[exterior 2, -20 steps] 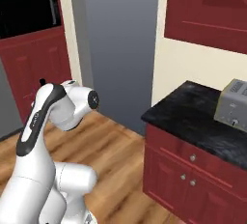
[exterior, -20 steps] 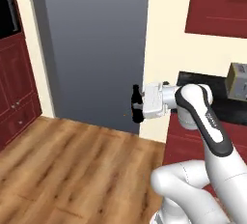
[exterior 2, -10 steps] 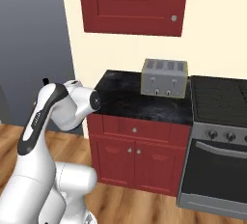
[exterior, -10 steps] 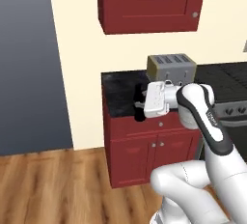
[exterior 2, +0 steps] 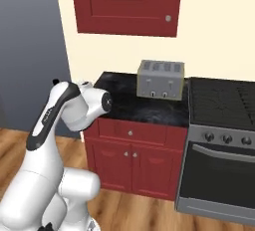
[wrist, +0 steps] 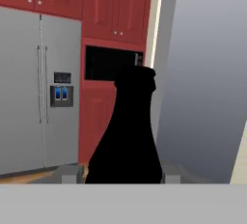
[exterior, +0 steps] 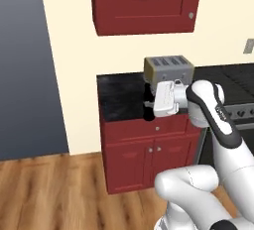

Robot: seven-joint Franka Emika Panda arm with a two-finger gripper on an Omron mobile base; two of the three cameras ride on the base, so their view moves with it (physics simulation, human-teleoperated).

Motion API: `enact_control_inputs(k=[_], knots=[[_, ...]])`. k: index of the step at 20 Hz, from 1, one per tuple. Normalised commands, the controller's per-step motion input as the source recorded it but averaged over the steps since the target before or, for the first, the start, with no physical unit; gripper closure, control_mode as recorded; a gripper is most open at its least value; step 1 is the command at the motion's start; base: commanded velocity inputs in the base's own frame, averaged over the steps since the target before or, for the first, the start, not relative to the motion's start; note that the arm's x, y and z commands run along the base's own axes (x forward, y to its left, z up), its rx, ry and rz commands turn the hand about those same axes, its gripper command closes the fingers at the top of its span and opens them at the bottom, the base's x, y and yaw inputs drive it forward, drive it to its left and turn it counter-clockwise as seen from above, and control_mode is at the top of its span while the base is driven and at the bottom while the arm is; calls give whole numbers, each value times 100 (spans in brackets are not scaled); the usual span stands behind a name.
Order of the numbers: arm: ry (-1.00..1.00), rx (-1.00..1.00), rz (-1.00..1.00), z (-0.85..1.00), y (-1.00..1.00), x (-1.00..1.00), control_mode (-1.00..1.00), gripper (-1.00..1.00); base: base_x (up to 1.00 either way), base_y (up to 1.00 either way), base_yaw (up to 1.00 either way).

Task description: Pick the bottled drink from the counter and place it in the open cabinet.

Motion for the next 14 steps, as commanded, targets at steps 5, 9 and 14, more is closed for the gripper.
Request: enact_control_inputs(k=[5,9,14], knots=[[0,0,0,0,0,0,100,100,0,-98,0],[0,0,0,0,0,0,100,100,0,-100,0],[0,0,0,0,0,0,100,100,0,-100,-7]])
